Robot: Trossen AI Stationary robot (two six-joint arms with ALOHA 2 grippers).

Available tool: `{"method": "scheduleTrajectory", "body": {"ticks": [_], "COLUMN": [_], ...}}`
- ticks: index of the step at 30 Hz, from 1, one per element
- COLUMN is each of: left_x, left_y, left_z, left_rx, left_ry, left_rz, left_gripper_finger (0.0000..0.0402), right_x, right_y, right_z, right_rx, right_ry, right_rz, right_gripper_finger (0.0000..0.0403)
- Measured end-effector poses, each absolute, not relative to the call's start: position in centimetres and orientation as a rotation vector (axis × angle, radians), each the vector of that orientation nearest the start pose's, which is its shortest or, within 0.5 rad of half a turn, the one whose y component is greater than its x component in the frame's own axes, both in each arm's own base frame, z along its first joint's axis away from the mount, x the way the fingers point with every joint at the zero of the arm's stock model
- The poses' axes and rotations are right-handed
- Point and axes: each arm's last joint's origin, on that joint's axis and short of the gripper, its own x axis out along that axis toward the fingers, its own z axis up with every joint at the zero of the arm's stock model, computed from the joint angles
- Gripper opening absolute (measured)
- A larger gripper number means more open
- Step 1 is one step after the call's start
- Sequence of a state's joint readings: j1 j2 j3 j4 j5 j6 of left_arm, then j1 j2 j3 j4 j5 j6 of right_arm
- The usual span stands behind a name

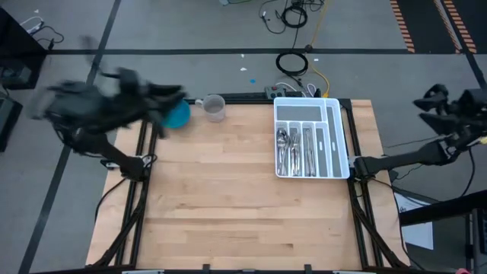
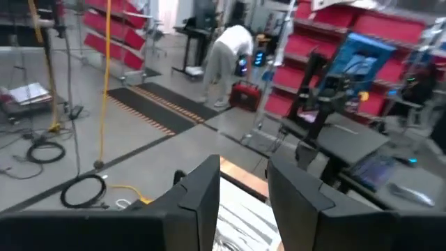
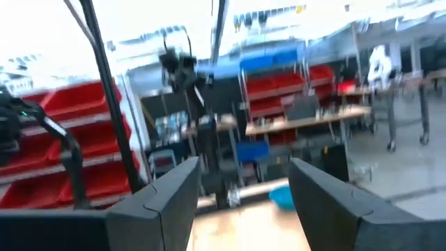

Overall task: Sort silverware
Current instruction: Return to Home Position

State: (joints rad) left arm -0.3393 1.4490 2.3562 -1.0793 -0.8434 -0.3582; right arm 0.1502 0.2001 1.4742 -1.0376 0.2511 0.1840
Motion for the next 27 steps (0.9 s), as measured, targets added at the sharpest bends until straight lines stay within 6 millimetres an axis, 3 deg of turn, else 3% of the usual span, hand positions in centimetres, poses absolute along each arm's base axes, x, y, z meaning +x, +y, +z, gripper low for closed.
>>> {"method": "scheduleTrajectory", "body": {"ticks": [5,9,13,17,20,27], "left_x": [11.1,8.2,7.8,7.9,7.3,6.8], "left_y": [-2.9,-2.0,-2.2,-2.8,-2.8,-3.9], "left_z": [57.9,56.0,54.3,51.4,48.7,40.7], "left_rx": [-0.321,-0.316,-0.265,-0.288,-0.319,-0.345], "left_ry": [0.066,0.091,0.094,0.103,0.075,-0.012], "left_rz": [0.533,0.669,0.692,0.691,0.685,0.633], "left_gripper_finger": [0.0123,0.0123,0.0123,0.0123,0.0123,0.0123], "right_x": [-14.4,-14.4,-13.8,-11.6,-9.9,-5.4], "right_y": [-1.9,-0.6,0.5,1.5,2.0,1.9], "right_z": [42.3,40.7,38.3,37.6,37.8,35.9], "right_rx": [0.19,0.19,0.204,0.215,0.169,0.15], "right_ry": [-0.286,-0.278,-0.281,-0.208,-0.238,-0.202], "right_rz": [-0.022,-0.046,-0.122,-0.106,-0.031,0.08], "right_gripper_finger": [0.021,0.021,0.021,0.021,0.021,0.021]}}
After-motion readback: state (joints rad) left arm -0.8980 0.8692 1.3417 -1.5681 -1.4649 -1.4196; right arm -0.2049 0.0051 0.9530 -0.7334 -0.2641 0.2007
